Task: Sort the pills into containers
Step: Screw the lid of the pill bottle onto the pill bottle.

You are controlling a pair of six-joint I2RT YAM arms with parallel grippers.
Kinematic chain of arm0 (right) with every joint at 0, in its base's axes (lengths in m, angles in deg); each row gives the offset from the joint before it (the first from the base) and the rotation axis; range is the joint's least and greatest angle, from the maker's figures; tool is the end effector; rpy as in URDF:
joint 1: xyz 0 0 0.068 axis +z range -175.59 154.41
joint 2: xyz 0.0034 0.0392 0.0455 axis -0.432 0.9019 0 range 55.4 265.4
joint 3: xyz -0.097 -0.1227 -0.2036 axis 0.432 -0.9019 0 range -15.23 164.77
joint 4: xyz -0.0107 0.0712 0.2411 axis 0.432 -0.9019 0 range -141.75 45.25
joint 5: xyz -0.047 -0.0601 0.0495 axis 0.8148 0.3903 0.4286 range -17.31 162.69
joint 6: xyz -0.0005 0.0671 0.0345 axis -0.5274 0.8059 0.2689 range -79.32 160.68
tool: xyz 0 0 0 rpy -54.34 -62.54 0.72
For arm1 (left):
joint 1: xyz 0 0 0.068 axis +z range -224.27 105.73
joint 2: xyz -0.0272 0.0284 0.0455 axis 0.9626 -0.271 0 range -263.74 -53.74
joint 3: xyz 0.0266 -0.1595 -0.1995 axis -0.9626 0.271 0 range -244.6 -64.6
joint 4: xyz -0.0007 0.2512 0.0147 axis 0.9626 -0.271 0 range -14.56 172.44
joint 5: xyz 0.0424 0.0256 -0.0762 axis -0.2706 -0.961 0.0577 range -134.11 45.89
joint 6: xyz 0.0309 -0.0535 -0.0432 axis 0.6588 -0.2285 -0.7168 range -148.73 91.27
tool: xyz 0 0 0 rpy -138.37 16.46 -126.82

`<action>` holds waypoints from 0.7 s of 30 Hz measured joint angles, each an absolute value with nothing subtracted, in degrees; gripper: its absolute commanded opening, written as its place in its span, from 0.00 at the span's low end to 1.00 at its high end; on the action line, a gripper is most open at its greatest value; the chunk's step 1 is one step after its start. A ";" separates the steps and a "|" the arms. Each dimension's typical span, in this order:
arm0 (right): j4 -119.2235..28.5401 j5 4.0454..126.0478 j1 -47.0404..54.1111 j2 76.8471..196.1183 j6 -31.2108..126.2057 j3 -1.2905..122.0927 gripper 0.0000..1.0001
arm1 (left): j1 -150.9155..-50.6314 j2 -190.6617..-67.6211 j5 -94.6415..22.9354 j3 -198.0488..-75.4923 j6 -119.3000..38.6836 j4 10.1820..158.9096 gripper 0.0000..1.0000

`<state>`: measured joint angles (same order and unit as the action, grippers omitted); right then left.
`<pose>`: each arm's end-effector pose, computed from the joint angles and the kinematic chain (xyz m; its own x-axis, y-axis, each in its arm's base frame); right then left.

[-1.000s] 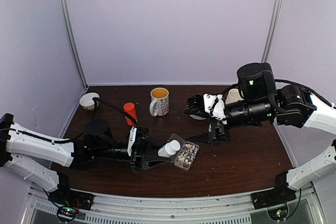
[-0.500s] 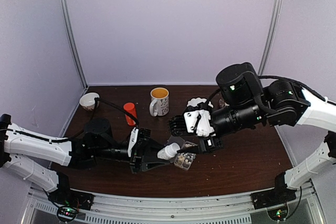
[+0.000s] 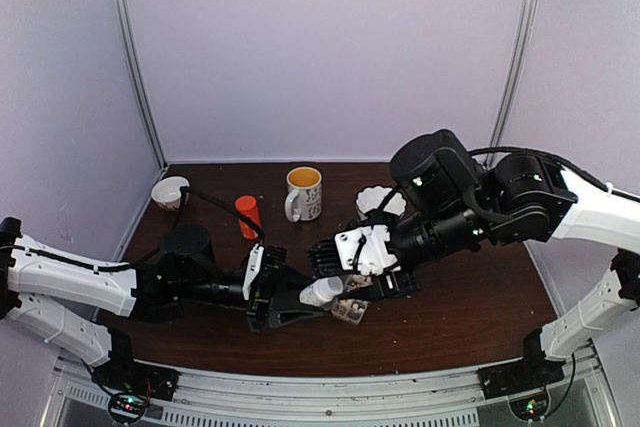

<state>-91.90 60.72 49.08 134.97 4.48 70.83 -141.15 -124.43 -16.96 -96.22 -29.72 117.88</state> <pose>0.0678 0.2974 0.3541 0.4429 -0.5702 -0.6919 -0.8966 -0.2850 -0.3390 0.0865 -0.2765 0.2374 -0.0421 0.0596 -0.9973 0.9966 -0.0683 -0.0462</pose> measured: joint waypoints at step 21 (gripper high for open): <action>-93.39 62.23 49.89 137.46 4.24 71.09 0.60 | -141.15 -124.43 -16.45 -97.24 -29.70 117.38 0.15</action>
